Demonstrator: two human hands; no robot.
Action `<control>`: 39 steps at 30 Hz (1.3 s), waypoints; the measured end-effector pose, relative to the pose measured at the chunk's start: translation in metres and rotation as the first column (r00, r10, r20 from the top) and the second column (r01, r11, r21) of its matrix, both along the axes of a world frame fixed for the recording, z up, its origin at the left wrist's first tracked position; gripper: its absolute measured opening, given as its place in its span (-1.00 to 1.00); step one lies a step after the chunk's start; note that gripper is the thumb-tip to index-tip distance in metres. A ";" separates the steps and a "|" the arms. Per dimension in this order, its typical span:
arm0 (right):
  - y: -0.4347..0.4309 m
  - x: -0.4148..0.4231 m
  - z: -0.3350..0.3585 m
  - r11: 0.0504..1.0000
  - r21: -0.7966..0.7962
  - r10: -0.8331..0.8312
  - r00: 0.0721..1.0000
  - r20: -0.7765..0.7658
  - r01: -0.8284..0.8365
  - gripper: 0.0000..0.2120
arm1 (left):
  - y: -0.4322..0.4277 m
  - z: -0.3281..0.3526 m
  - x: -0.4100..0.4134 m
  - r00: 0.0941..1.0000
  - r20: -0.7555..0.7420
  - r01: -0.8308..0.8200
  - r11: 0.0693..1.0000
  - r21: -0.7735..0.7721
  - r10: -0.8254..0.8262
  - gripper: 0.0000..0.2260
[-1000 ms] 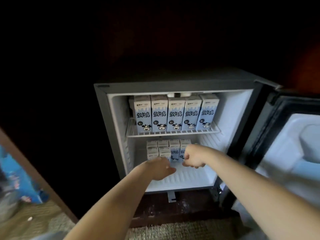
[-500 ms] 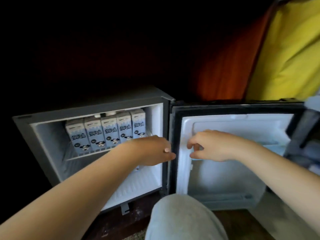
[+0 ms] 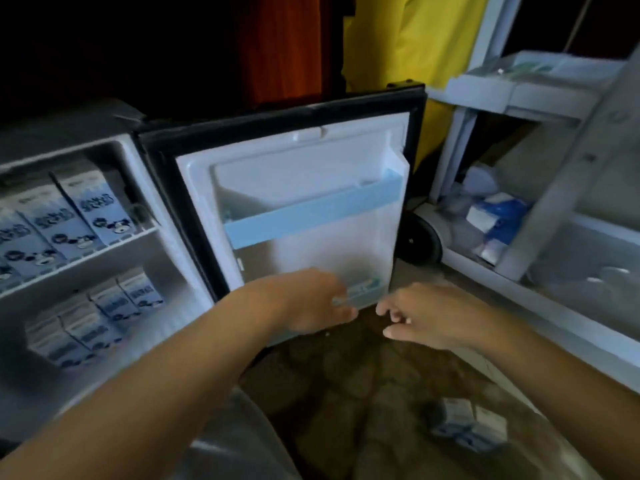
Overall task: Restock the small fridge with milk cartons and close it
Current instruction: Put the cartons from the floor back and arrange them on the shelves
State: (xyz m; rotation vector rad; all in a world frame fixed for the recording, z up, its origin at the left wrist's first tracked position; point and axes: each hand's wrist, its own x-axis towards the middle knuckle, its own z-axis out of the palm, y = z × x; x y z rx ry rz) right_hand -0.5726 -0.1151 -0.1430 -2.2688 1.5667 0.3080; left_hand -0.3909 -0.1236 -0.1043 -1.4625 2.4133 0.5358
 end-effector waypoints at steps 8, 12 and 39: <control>0.047 -0.064 -0.113 0.915 0.241 -0.353 0.931 0.094 0.323 -0.57 | 0.018 -0.093 -0.070 0.996 -0.092 0.009 0.954 0.301 0.019 -0.65; 0.063 -0.090 -0.176 0.829 0.239 -0.539 0.835 0.105 0.505 -0.49 | 0.026 -0.132 -0.101 0.997 -0.058 -0.020 0.933 0.360 0.043 -0.70; 0.072 -0.094 -0.292 0.910 0.191 -0.366 0.930 -0.047 0.368 -0.50 | 0.065 -0.269 -0.101 0.987 0.026 -0.155 0.906 0.395 0.157 -0.40</control>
